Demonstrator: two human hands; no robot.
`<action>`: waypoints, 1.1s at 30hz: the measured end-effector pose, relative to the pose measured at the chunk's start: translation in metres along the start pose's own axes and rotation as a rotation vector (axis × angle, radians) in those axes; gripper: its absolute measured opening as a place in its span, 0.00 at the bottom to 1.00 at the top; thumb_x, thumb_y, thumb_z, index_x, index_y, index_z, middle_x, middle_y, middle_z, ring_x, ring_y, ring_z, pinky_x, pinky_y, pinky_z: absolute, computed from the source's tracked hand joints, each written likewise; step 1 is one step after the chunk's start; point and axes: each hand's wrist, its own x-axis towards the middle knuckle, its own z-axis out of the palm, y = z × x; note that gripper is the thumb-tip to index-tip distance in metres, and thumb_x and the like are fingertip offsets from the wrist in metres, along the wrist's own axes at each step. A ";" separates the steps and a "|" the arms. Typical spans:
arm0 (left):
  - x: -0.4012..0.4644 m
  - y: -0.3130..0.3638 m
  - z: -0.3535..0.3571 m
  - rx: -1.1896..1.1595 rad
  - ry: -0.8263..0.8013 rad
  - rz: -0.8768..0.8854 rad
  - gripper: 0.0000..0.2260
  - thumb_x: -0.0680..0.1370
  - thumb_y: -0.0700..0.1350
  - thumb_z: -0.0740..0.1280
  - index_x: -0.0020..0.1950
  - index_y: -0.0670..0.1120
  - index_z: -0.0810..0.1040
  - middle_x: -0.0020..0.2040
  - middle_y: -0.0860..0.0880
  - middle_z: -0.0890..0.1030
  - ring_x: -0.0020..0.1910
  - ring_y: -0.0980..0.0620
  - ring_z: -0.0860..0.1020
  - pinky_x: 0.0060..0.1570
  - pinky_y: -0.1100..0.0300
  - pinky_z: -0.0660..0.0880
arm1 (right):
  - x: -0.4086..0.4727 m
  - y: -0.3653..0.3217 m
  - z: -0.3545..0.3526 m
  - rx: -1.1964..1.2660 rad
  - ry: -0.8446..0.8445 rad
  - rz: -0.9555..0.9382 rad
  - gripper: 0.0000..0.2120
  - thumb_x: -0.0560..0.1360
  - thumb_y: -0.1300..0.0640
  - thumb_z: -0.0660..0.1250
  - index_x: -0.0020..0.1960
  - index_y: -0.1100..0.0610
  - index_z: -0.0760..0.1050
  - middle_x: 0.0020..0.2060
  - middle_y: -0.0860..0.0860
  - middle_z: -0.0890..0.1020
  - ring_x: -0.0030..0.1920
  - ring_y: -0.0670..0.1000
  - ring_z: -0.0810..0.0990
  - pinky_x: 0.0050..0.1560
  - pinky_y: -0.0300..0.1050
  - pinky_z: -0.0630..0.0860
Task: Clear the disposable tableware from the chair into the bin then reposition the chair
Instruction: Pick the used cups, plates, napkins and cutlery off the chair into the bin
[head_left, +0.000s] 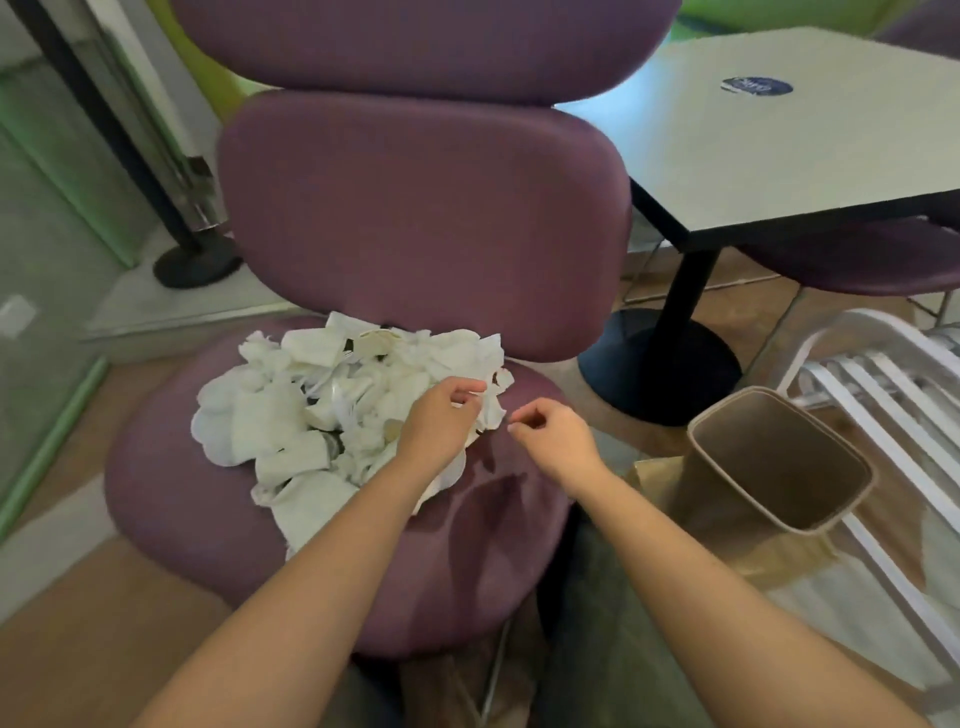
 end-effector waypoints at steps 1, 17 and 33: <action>-0.003 -0.008 -0.008 0.021 0.010 0.003 0.09 0.78 0.44 0.64 0.52 0.57 0.80 0.48 0.57 0.80 0.45 0.57 0.78 0.45 0.63 0.71 | -0.003 -0.003 0.007 0.008 -0.010 0.006 0.03 0.75 0.57 0.68 0.47 0.53 0.79 0.39 0.44 0.79 0.40 0.44 0.75 0.37 0.34 0.65; 0.004 -0.077 -0.067 0.685 0.127 0.061 0.15 0.79 0.57 0.63 0.63 0.56 0.78 0.61 0.52 0.77 0.60 0.48 0.71 0.54 0.53 0.71 | -0.030 -0.008 0.107 -0.229 -0.164 0.054 0.31 0.66 0.37 0.72 0.65 0.48 0.72 0.56 0.47 0.70 0.61 0.49 0.68 0.53 0.50 0.75; 0.007 -0.037 -0.092 0.207 0.375 0.103 0.09 0.79 0.55 0.63 0.56 0.54 0.78 0.46 0.57 0.80 0.48 0.54 0.77 0.50 0.53 0.75 | -0.014 -0.016 0.069 0.445 -0.042 0.142 0.09 0.74 0.53 0.71 0.43 0.59 0.78 0.37 0.51 0.79 0.38 0.51 0.77 0.48 0.55 0.79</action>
